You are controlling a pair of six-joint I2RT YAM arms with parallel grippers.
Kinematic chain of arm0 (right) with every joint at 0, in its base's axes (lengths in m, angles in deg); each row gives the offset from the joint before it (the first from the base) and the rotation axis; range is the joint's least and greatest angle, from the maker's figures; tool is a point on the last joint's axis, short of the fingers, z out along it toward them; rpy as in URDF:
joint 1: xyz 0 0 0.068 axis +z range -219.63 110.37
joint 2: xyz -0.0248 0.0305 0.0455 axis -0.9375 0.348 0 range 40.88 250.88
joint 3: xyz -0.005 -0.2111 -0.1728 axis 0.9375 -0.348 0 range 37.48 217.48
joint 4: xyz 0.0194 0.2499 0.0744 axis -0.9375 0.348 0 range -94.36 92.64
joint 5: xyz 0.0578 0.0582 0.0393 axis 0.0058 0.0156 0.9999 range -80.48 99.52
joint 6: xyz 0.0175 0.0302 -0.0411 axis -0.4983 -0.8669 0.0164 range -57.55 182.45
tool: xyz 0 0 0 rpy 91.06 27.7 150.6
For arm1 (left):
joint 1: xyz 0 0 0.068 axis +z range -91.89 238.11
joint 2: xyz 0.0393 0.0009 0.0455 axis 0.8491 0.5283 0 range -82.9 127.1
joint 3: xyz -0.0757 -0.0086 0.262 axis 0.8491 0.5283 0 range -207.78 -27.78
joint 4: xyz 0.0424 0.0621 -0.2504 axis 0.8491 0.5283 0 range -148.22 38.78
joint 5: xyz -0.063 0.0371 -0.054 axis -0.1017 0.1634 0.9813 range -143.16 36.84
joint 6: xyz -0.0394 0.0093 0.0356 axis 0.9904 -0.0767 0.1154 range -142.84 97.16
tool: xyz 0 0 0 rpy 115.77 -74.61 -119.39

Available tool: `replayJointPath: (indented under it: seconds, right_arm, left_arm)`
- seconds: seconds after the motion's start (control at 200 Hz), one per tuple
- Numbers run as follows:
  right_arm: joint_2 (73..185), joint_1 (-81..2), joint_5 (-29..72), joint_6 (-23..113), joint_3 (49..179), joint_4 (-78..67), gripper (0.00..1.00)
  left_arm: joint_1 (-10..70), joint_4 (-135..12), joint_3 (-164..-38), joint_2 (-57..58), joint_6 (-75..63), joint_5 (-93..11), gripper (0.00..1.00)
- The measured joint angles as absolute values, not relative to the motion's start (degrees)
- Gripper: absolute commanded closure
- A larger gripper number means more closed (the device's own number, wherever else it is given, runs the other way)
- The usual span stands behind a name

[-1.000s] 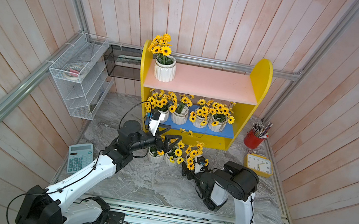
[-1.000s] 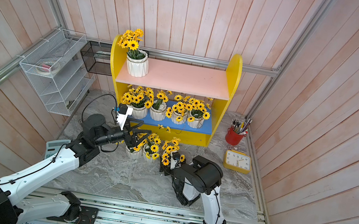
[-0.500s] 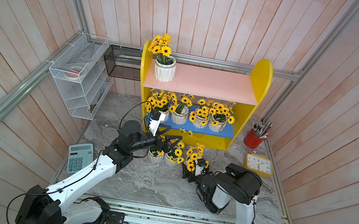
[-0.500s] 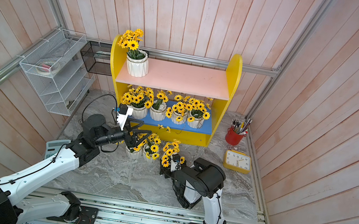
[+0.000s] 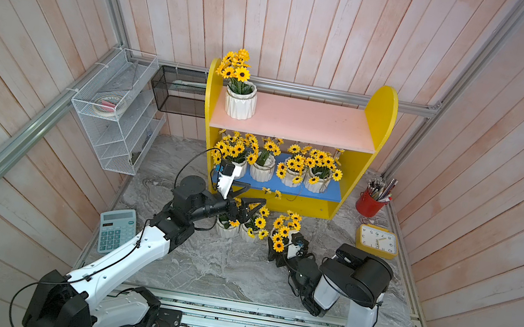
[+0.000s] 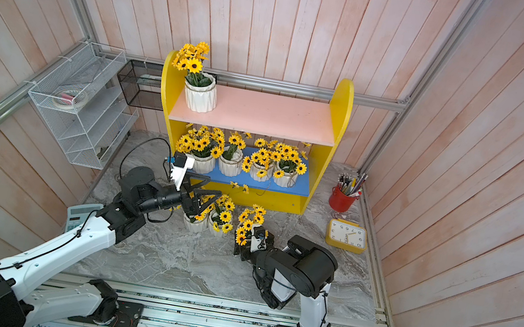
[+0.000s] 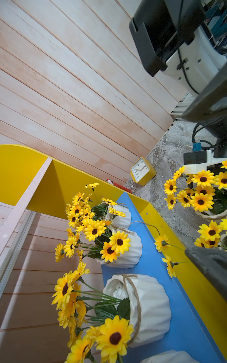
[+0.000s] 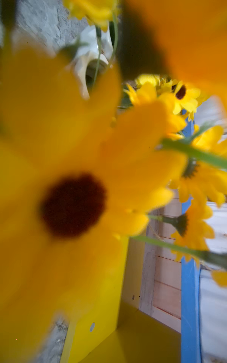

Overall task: Take the sunflower pots off the shelves
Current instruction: Place the sunflower pot at the center of the board.

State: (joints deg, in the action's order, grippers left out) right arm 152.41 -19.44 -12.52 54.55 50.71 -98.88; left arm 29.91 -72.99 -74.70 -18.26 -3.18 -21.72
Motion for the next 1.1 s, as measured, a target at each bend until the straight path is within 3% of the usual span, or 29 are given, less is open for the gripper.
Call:
replayJointPath:
  seconds: [0.62,0.815,1.1]
  right_arm:
    - [138.9,-15.7,-13.5,42.2,41.9,-96.5,0.02]
    - [130.7,-15.4,-13.2,34.9,40.0,-88.7,0.21]
    - [118.9,-15.3,-7.2,26.8,43.5,-66.2,0.28]
  left_arm:
    - [28.2,-72.4,-74.7,-18.3,-3.6,-20.8,0.00]
    - [27.7,-71.5,-74.7,-19.0,-4.3,-21.0,0.00]
    - [27.7,-71.0,-74.7,-21.5,-5.8,-22.4,0.00]
